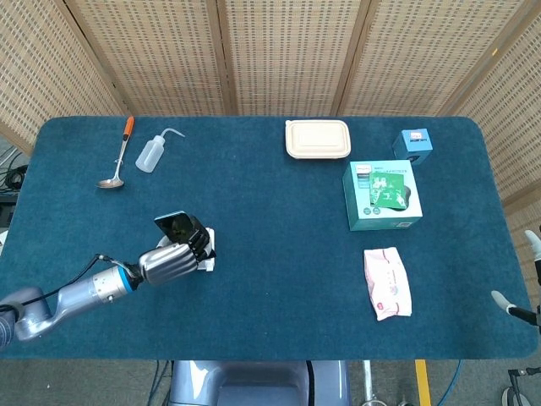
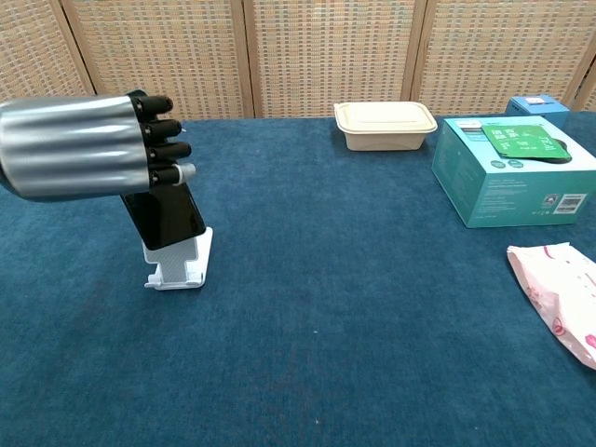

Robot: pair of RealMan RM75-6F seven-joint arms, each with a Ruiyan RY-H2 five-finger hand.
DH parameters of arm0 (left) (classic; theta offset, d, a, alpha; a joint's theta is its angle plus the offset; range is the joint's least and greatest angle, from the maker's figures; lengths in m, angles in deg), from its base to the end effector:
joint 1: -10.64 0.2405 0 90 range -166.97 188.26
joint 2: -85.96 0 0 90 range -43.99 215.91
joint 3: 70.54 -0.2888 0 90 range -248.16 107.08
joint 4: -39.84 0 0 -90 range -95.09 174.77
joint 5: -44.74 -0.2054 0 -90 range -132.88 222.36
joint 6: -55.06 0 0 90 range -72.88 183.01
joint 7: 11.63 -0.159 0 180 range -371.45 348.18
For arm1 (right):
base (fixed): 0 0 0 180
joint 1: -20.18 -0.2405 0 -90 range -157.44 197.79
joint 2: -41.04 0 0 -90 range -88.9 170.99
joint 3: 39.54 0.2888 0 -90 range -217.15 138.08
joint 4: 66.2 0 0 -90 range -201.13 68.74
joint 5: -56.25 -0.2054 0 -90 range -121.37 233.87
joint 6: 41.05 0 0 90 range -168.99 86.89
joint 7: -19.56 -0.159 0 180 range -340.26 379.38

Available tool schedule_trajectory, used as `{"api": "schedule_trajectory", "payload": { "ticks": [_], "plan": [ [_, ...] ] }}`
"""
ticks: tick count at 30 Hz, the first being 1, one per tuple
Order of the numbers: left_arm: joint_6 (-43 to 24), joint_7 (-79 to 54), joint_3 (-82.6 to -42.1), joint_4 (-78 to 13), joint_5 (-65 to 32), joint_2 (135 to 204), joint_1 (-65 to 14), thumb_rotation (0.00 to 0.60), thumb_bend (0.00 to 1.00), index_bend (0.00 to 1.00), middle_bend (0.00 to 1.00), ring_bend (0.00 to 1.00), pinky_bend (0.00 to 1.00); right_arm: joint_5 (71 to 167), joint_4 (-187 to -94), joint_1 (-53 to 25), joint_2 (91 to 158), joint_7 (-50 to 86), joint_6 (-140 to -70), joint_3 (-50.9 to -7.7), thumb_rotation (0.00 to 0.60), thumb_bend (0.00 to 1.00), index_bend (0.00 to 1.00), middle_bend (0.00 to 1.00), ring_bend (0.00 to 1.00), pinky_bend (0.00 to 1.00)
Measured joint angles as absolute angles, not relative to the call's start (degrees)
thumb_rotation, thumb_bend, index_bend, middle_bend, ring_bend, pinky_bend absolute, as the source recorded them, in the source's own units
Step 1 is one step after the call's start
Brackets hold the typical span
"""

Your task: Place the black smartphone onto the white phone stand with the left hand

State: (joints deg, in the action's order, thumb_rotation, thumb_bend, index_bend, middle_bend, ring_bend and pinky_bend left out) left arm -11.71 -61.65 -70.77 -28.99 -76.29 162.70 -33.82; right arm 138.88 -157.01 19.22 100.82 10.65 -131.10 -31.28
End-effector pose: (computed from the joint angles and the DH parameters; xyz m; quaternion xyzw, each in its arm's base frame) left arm -0.1777 0.3482 0.0425 -0.7980 0.4016 -0.2230 0.3901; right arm -0.3525 -0.1915 0.2385 0.5172 -0.3730 0.4358 0.6353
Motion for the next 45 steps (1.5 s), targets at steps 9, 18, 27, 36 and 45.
{"api": "schedule_trajectory", "payload": {
  "ticks": [9, 18, 27, 36, 45],
  "plan": [
    [-8.4, -64.1, -72.4, -29.8, -77.1, 162.9, -35.0, 0.600, 0.00, 0.43, 0.41, 0.41, 0.36, 138.5, -156.8, 19.3, 100.3, 9.4, -130.7, -31.2, 0.600, 0.00, 0.00, 0.00, 0.00, 0.00],
    [-4.8, -67.4, -72.8, -31.5, -77.4, 162.5, -36.2, 0.600, 0.00, 0.43, 0.39, 0.41, 0.36, 138.7, -156.8, 19.4, 100.2, 9.0, -130.9, -31.2, 0.600, 0.00, 0.00, 0.00, 0.00, 0.00],
    [-3.0, -68.2, -73.5, -30.3, -77.7, 164.5, -37.0, 0.600, 0.00, 0.43, 0.39, 0.41, 0.36, 138.5, -156.7, 19.3, 100.1, 8.7, -130.6, -31.2, 0.600, 0.00, 0.00, 0.00, 0.00, 0.00],
    [-0.9, -68.7, -73.8, -29.6, -76.7, 165.5, -37.5, 0.600, 0.00, 0.29, 0.18, 0.25, 0.35, 138.2, -156.6, 19.4, 99.9, 8.0, -130.4, -31.1, 0.600, 0.00, 0.00, 0.00, 0.00, 0.00],
    [-2.2, -67.9, -74.1, -30.0, -76.4, 164.8, -37.5, 0.600, 0.00, 0.00, 0.00, 0.00, 0.27, 138.2, -156.6, 19.3, 99.8, 8.1, -130.2, -31.2, 0.600, 0.00, 0.00, 0.00, 0.00, 0.00]
  ]
}}
